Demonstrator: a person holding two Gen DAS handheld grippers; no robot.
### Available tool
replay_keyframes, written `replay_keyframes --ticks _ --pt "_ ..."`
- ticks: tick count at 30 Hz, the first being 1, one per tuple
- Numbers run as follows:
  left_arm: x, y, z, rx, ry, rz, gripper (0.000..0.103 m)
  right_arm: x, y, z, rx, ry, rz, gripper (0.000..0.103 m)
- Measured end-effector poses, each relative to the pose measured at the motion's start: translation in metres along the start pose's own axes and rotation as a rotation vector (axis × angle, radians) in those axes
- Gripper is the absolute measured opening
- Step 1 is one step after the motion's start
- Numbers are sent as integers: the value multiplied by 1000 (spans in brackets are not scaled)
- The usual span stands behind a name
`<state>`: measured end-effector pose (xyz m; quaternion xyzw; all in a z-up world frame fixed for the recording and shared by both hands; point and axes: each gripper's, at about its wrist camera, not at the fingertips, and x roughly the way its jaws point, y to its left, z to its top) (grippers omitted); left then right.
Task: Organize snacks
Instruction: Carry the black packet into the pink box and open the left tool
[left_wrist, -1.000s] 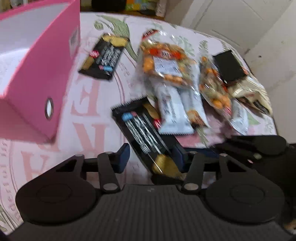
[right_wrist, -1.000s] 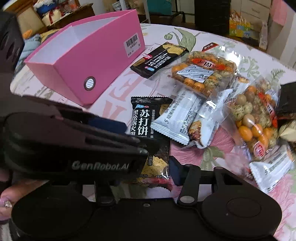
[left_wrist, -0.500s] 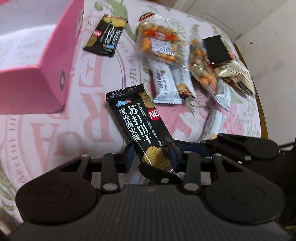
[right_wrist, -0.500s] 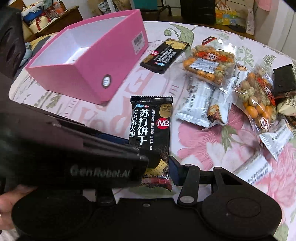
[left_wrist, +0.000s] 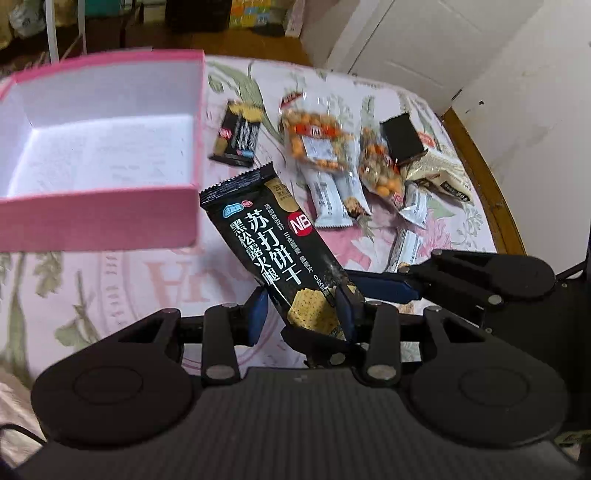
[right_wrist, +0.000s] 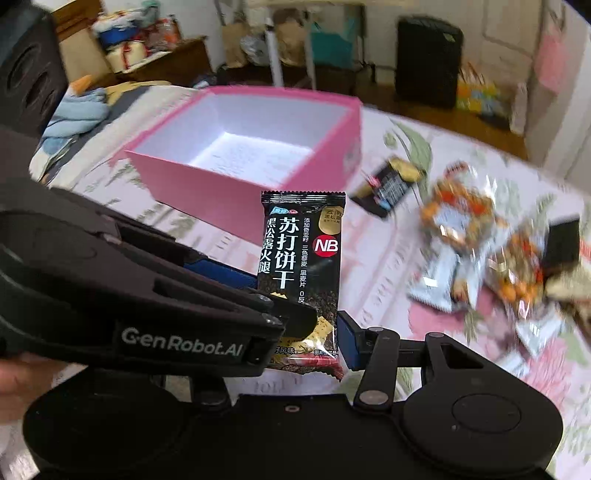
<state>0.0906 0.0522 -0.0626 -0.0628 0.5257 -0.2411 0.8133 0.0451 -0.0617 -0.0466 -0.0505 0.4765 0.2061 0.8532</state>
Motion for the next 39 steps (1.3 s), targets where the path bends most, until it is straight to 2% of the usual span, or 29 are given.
replay_keyframes --ticks 7,11,18,23,26,30,36,38,39 --pt "-36 16 26 54 -89 61 39 1 26 35 -58 -117 -67 54" --pt "-44 45 56 56 -114 85 39 18 24 70 -22 -154 -20 54" --pt "-27 111 108 -42 -128 97 40 75 23 130 -42 -142 21 54" --pt "11 151 132 -129 -71 88 43 124 23 158 -115 -45 17 54" --pt "39 168 135 -182 -44 68 43 151 20 167 -160 26 0 54" --pt "65 185 134 -243 -20 20 43 171 24 167 -243 72 -51 54" --pt "84 194 130 -294 -3 -4 43 184 32 159 -285 71 -114 55" --pt "85 193 129 -291 -10 11 51 183 34 158 -285 49 -134 56" --pt "85 191 129 -283 -10 23 51 180 34 157 -274 35 -136 60"
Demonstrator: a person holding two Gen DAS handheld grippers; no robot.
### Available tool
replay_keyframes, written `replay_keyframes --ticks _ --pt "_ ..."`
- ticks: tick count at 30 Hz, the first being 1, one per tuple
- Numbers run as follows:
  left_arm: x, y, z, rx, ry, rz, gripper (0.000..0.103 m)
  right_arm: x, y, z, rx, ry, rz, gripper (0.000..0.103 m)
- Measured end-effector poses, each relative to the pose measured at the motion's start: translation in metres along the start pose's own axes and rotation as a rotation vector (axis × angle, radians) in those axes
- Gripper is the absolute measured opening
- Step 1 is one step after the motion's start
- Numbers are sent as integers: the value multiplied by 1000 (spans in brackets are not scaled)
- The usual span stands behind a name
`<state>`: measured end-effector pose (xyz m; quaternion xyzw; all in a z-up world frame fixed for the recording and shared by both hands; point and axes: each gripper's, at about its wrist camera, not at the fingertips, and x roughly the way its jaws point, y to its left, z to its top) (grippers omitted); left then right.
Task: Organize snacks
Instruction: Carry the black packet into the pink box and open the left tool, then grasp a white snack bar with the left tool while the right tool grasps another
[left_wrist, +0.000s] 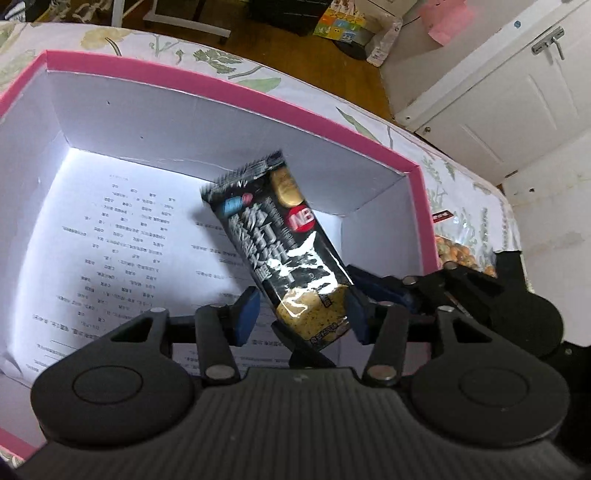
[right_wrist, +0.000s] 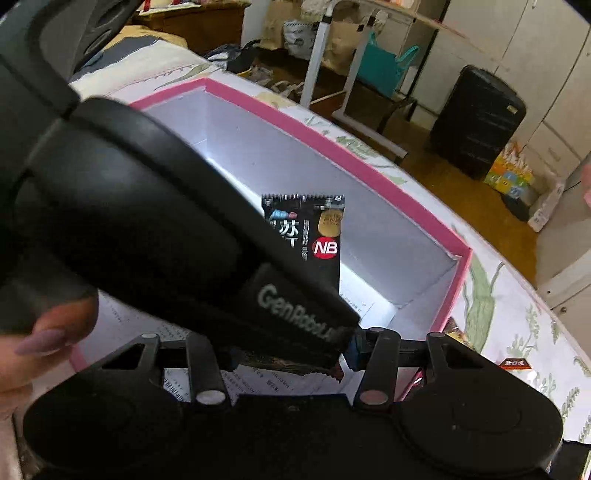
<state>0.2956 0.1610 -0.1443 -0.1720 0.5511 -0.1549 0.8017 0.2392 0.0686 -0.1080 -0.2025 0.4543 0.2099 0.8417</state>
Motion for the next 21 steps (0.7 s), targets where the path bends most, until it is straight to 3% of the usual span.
replay_keyframes --ticks 5,10,14,21 --pt "-17 -11 -7 43 -48 47 52 -29 -5 -2 80 -43 10 62" --pt "-66 -28 -21 101 -130 36 55 -70 -14 -16 118 -60 30 66" --pt "-100 -55 -37 186 -168 32 56 -106 -29 -39 153 -39 49 69" --pt "-142 -105 -72 340 -176 70 61 -165 -93 -92 312 32 49 69"
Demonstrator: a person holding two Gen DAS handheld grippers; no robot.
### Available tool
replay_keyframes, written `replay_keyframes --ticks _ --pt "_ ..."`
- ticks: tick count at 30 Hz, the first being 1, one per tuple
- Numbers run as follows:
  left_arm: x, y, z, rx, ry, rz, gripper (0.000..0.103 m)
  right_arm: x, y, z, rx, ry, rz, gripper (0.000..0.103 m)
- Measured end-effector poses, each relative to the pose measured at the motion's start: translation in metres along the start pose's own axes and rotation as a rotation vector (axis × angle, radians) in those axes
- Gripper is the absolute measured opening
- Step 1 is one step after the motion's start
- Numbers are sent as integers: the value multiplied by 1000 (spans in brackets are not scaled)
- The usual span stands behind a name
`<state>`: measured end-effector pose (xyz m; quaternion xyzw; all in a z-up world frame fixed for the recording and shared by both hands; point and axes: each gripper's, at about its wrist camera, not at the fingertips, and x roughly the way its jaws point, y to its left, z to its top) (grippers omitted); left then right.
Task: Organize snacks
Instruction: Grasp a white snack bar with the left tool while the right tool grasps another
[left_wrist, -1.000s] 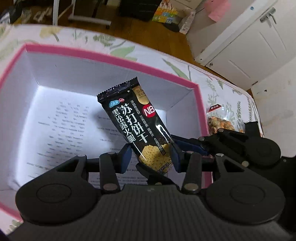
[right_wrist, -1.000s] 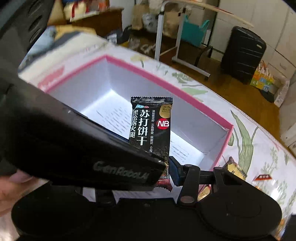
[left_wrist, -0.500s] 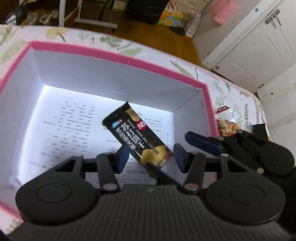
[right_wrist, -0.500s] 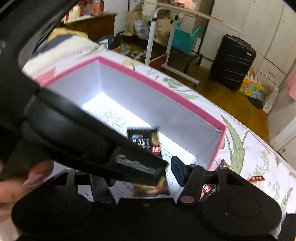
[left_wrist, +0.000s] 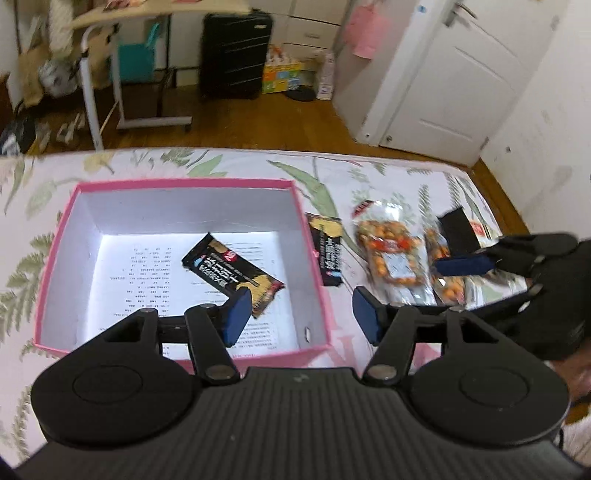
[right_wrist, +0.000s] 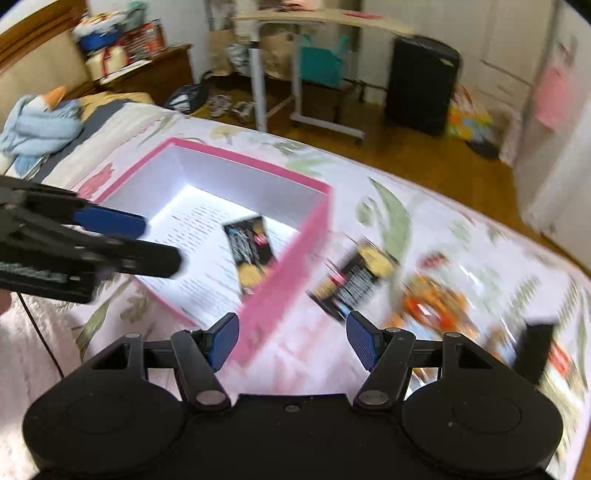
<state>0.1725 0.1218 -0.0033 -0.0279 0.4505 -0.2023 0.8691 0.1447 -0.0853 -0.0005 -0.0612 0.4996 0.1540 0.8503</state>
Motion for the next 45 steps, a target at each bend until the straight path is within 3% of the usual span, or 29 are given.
replay_keyframes --ticks 8,13,17,24,29,32,35,37,39,40,42,45 --pt "-9 -78 -12 140 1 -51 70 -49 -60 -58 183 19 -30 71" --pt "30 -127 -29 176 58 -87 72 -45 -110 -94 375 44 -8 72" --pt "76 -152 -42 196 71 -50 71 -17 -140 -117 521 102 27 72" --pt "155 -146 -53 135 56 13 68 54 -167 -159 722 274 119 64" --pt "188 -130 -53 4 52 -10 68 82 -163 -179 762 255 121 62" --pt "203 -129 -55 -21 60 -13 68 89 -160 -185 796 220 101 62" --pt "209 -128 -59 -32 48 -33 67 87 -157 -183 786 183 64 51" --pt "209 -127 -60 -24 53 -34 59 86 -155 -182 763 182 39 37" --pt "212 -125 -59 -19 105 -35 39 85 -151 -178 754 178 35 34" --pt "213 -123 -59 -40 124 -76 28 86 -150 -174 749 180 31 33" --pt "212 -120 -59 -68 153 -113 26 87 -144 -164 726 195 24 33" --pt "208 -125 -62 -27 166 -110 24 87 -139 -161 710 209 40 33"
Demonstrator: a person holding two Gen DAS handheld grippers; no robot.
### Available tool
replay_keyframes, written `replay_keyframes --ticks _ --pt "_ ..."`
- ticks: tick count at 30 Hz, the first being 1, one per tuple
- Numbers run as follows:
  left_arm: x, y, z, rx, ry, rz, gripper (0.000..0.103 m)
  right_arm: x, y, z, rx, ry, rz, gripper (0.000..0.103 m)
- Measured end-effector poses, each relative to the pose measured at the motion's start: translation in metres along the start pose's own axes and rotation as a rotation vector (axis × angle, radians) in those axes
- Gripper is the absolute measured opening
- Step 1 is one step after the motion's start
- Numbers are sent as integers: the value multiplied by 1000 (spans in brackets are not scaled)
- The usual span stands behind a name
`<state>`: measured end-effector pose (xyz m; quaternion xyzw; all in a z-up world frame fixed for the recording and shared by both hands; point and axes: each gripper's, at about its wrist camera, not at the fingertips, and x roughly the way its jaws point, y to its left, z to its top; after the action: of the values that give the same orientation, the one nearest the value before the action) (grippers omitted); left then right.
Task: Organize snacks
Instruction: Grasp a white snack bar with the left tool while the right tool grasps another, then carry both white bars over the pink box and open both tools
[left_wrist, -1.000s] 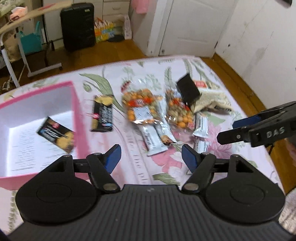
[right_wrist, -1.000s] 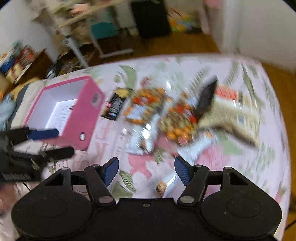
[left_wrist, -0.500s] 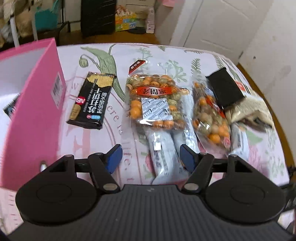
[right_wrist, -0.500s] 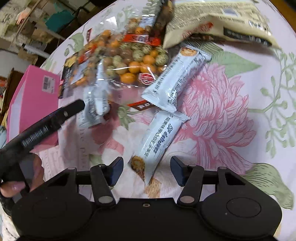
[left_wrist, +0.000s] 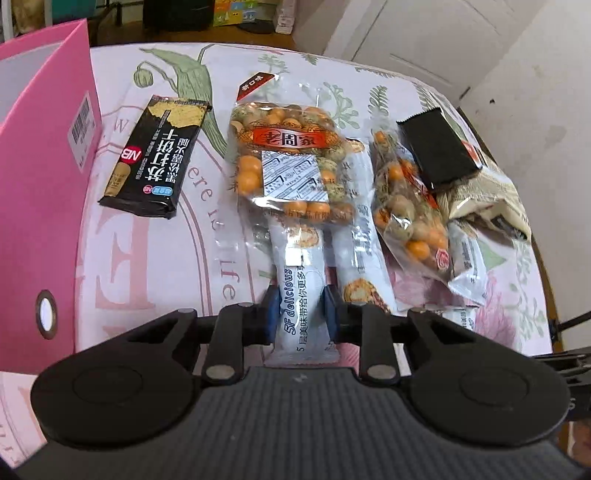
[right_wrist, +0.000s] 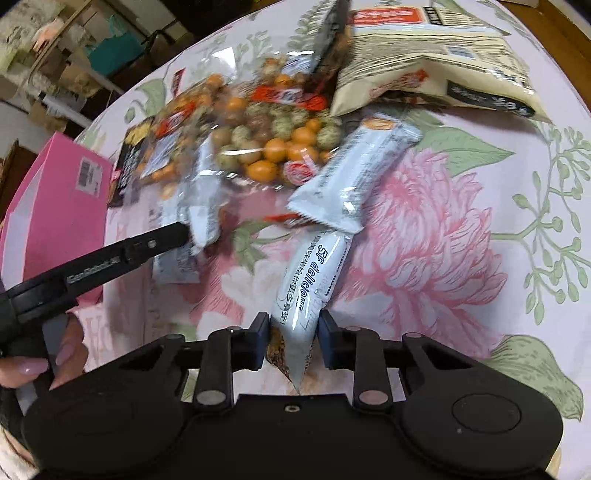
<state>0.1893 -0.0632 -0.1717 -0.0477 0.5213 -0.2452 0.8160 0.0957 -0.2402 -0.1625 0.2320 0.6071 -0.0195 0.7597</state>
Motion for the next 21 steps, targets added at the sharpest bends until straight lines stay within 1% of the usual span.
replay_keyframes --ticks 3,5,7,9,13,17,19,21 --pt "-5 -7 -4 41 23 21 23 2 9 -3 -5 35 7 32" --pt "-10 -11 -6 60 52 35 23 4 13 -6 -3 71 9 32" --pt "-17 -13 -10 69 83 33 23 4 19 -11 -2 86 26 32" --pt "-24 -13 -15 77 105 41 23 2 25 -16 -21 94 35 32" --pt "-45 -15 -23 104 119 63 23 -5 39 -19 -71 84 56 31" --pt "-73 -13 -31 124 91 85 23 -17 48 -22 -118 70 85 31" --pt "-88 -3 -39 103 55 86 23 -23 54 -24 -141 70 96 31" --pt "-102 10 -47 66 60 66 23 -29 62 -26 -161 75 120 31"
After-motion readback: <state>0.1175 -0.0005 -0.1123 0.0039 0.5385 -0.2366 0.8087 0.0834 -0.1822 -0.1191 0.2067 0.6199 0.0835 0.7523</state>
